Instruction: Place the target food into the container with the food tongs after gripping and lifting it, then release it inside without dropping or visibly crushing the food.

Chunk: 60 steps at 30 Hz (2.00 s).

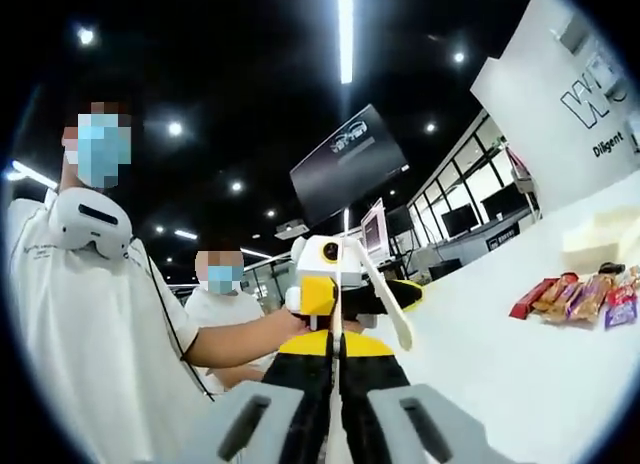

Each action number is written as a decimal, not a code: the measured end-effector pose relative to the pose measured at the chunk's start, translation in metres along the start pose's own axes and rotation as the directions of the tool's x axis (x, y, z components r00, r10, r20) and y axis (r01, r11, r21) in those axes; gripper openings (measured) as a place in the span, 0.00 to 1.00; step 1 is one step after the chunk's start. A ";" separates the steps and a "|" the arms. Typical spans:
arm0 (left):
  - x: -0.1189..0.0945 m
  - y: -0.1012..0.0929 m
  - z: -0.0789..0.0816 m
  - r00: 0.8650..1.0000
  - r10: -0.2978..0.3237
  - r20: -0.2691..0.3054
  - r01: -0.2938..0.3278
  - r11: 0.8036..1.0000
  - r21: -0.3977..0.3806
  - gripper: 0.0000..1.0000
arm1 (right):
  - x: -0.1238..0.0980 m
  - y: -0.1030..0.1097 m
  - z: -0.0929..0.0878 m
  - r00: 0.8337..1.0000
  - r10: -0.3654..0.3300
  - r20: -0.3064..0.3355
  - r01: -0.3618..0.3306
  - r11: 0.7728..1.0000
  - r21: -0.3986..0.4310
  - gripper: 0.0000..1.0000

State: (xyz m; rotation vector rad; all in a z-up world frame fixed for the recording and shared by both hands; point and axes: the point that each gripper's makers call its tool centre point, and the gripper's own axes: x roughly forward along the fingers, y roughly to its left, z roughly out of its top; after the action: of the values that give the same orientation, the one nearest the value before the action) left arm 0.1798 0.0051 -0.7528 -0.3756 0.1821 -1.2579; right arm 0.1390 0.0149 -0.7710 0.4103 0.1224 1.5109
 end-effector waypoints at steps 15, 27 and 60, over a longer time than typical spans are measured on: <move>0.001 0.000 -0.007 0.999 0.018 -0.046 -0.016 0.998 0.056 0.24 | -0.003 -0.011 -0.007 0.994 -0.078 -0.076 0.075 0.996 -0.036 0.00; -0.003 0.010 -0.013 0.992 0.090 -0.085 -0.089 0.996 0.020 0.25 | -0.002 -0.019 -0.011 0.987 -0.117 -0.110 0.124 0.990 0.062 0.00; 0.003 -0.008 -0.003 0.999 0.034 -0.029 -0.031 0.993 0.114 0.24 | -0.008 -0.005 0.003 0.999 -0.018 -0.027 0.024 0.976 0.216 0.00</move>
State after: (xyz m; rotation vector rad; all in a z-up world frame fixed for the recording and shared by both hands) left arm 0.1722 -0.0007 -0.7527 -0.2544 0.1416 -1.2365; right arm 0.1439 0.0066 -0.7708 0.5631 0.3121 1.4871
